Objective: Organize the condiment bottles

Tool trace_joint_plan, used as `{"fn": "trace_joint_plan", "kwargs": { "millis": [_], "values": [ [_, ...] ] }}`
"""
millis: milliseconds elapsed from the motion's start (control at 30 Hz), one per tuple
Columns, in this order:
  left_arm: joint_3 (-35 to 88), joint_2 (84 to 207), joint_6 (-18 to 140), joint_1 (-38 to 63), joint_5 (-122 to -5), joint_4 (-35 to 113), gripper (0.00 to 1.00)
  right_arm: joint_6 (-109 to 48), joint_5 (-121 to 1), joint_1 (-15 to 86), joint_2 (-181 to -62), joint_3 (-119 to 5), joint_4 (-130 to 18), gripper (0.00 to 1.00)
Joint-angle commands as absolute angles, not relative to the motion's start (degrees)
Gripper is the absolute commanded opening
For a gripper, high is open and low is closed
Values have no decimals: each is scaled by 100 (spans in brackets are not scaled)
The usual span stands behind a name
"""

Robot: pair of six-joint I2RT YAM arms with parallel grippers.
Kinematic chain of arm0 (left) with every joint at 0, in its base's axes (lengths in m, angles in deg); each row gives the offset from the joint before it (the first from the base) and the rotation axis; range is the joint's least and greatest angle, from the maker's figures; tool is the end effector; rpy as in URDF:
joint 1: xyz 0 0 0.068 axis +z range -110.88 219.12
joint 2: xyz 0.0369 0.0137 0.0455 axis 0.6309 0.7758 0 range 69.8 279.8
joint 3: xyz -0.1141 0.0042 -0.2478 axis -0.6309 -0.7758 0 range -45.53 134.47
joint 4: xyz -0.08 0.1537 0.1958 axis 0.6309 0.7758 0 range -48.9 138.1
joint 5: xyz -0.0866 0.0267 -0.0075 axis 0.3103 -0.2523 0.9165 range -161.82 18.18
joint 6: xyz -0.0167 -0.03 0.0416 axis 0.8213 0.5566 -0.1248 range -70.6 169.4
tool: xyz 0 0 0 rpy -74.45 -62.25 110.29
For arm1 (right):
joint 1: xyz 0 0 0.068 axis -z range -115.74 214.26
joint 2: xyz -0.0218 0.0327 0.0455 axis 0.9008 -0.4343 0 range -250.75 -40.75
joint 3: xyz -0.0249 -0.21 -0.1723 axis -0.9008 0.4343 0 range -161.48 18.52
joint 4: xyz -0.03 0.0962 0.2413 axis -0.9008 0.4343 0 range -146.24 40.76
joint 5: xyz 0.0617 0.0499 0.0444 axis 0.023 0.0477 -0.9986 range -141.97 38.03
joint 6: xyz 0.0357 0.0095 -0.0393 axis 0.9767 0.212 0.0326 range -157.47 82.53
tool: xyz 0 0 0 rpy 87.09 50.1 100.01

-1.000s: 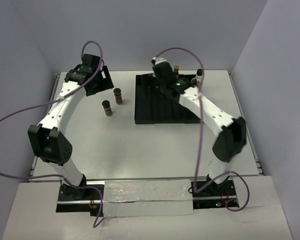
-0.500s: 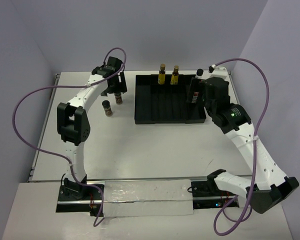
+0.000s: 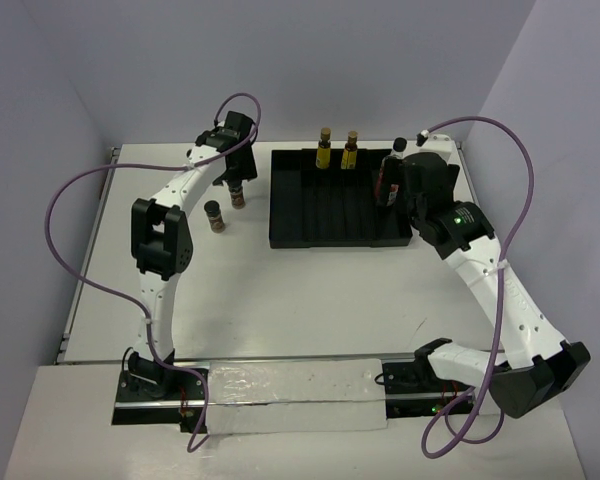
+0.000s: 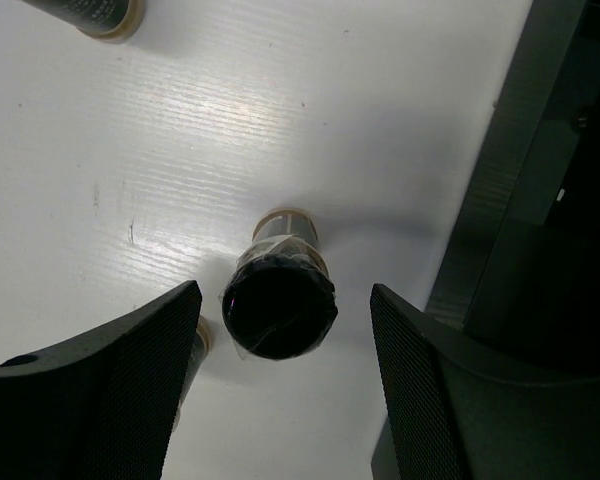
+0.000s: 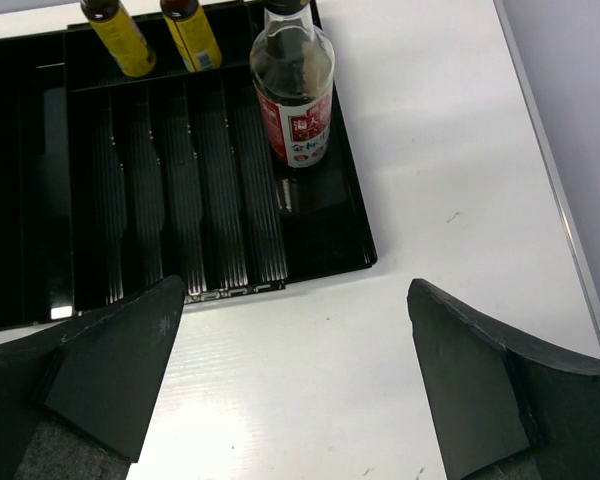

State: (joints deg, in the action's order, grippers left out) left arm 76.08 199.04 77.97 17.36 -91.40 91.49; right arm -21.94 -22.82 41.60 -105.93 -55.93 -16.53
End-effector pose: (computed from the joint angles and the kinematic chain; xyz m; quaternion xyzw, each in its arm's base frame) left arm 0.4640 -0.1722 0.2537 -0.1031 0.9429 0.0326 0.3152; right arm 0.2208 0.0734 0.3986 0.0726 0.8461 -0.0492 0.5257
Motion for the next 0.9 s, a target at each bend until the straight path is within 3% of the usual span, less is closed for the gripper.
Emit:
{"fn": "trace_joint_plan", "kwargs": {
  "millis": [0,333,533,633,767,867],
  "values": [
    [7850,19972,7896,1697,-9272,9100,76,-2200,-2124,4218,-10575,-5689,-1642,100],
    [7797,19988,7963,1697,-9308,9050,71,-2200,-2051,4263,-10667,-5733,-1669,100],
    [7768,20013,7978,1697,-9273,9033,57,-2200,-2007,4265,-10692,-5759,-1626,100],
    [7729,19962,7951,1688,-9285,9025,46,-2200,-2010,4272,-10679,-5750,-1631,100],
    [7635,19750,7904,1680,-9332,8906,13,-2200,-2016,4272,-10678,-5759,-1622,100],
    [7705,19539,7833,1651,-9320,8869,10,-2200,-2015,4280,-10668,-5788,-1605,100]
  ]
}}
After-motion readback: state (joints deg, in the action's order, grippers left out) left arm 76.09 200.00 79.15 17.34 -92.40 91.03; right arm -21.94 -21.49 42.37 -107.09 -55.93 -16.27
